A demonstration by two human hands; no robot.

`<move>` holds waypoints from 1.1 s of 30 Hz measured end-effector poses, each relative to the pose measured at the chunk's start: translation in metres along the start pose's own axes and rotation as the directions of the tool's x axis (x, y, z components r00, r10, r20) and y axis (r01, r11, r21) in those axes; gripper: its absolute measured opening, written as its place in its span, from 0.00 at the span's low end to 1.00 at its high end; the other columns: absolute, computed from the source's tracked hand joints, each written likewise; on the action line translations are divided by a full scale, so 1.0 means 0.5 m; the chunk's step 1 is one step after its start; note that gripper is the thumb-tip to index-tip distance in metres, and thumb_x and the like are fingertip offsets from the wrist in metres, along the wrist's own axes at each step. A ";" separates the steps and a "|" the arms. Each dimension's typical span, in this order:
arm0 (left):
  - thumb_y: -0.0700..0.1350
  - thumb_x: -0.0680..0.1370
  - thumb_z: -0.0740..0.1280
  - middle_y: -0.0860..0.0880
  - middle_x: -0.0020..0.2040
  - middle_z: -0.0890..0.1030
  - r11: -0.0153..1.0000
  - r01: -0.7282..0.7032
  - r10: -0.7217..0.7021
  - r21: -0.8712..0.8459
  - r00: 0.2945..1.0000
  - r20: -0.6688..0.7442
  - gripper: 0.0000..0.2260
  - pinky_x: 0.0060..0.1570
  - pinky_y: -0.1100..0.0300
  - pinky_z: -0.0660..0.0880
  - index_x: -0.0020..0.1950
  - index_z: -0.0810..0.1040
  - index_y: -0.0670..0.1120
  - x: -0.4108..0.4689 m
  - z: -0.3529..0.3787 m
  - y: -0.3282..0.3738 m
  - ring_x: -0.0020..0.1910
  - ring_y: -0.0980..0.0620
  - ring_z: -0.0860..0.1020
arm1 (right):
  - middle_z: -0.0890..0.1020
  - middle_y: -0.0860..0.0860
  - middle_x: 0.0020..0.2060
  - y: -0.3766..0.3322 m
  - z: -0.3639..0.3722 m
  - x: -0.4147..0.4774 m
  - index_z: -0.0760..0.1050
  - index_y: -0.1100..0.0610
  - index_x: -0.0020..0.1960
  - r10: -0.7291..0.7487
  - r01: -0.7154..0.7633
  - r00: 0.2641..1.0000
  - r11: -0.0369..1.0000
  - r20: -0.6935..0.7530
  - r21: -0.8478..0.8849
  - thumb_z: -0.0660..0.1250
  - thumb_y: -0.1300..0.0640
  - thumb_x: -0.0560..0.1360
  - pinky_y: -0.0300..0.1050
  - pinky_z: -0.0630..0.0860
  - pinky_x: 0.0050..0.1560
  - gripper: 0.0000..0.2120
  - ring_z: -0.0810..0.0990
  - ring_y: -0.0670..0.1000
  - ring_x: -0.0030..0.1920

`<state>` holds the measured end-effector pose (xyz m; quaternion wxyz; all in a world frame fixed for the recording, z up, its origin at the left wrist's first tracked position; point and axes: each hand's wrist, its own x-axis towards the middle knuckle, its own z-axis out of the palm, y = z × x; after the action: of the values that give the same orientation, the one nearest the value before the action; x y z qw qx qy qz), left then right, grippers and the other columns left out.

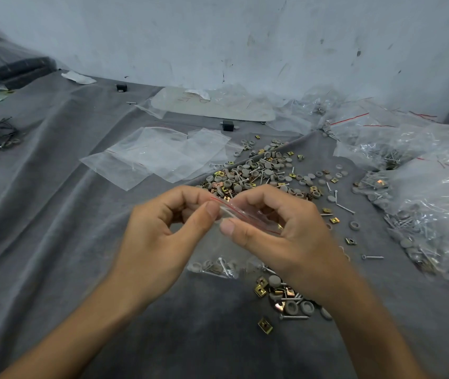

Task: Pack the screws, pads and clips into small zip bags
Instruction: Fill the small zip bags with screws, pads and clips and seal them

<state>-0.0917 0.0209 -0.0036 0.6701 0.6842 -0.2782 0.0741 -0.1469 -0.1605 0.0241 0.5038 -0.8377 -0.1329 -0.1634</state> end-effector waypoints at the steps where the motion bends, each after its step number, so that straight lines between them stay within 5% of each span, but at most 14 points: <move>1: 0.53 0.76 0.69 0.46 0.44 0.85 1.000 -0.014 0.014 0.010 1.000 0.010 0.05 0.50 0.42 0.80 0.48 0.84 0.55 -0.002 0.002 -0.001 0.44 0.39 0.81 | 0.82 0.44 0.40 -0.002 0.002 0.000 0.81 0.47 0.49 -0.022 0.021 0.999 0.999 -0.026 -0.030 0.74 0.49 0.75 0.38 0.75 0.38 0.05 0.80 0.47 0.39; 5: 0.53 0.77 0.69 0.47 0.44 0.85 0.995 -0.052 0.049 0.082 0.998 0.037 0.05 0.48 0.44 0.79 0.50 0.83 0.56 -0.007 0.007 -0.005 0.42 0.43 0.81 | 0.80 0.42 0.38 -0.012 0.007 -0.001 0.81 0.50 0.45 -0.133 0.103 0.983 0.971 -0.128 -0.216 0.73 0.55 0.74 0.32 0.71 0.41 0.01 0.79 0.46 0.41; 10: 0.54 0.77 0.69 0.51 0.45 0.85 0.987 -0.072 0.064 0.143 0.996 0.062 0.05 0.46 0.56 0.79 0.51 0.83 0.57 -0.007 0.006 -0.004 0.43 0.50 0.82 | 0.79 0.45 0.36 -0.016 0.021 -0.001 0.79 0.54 0.40 -0.273 0.168 0.946 0.875 -0.176 -0.453 0.72 0.57 0.71 0.48 0.75 0.41 0.03 0.77 0.48 0.39; 13: 0.54 0.78 0.69 0.52 0.45 0.85 0.984 -0.084 0.071 0.159 0.994 0.081 0.05 0.47 0.56 0.78 0.51 0.82 0.57 -0.007 0.006 -0.003 0.44 0.50 0.82 | 0.78 0.45 0.35 -0.015 0.023 -0.002 0.78 0.55 0.39 -0.314 0.177 0.930 0.839 -0.192 -0.515 0.71 0.57 0.70 0.48 0.75 0.40 0.03 0.76 0.48 0.38; 19: 0.53 0.78 0.69 0.50 0.44 0.84 0.983 -0.109 0.108 0.148 0.994 0.013 0.03 0.46 0.55 0.78 0.49 0.81 0.57 -0.001 -0.005 -0.001 0.42 0.49 0.80 | 0.77 0.46 0.34 -0.013 0.000 0.000 0.78 0.56 0.39 -0.264 0.119 0.939 0.852 -0.222 -0.510 0.71 0.60 0.67 0.37 0.70 0.38 0.02 0.74 0.47 0.35; 33: 0.56 0.78 0.67 0.46 0.42 0.81 0.986 -0.049 0.054 0.159 0.998 -0.026 0.05 0.44 0.49 0.77 0.49 0.81 0.58 0.011 -0.020 -0.019 0.42 0.45 0.79 | 0.78 0.42 0.33 0.023 -0.063 -0.003 0.77 0.52 0.38 -0.149 0.018 0.947 0.908 -0.283 -0.418 0.72 0.58 0.69 0.30 0.68 0.37 0.05 0.76 0.45 0.34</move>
<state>-0.0800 0.0286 -0.0086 0.6156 0.7266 -0.2788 0.1239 -0.1481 -0.1940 0.0283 0.3240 -0.8821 -0.0513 -0.3381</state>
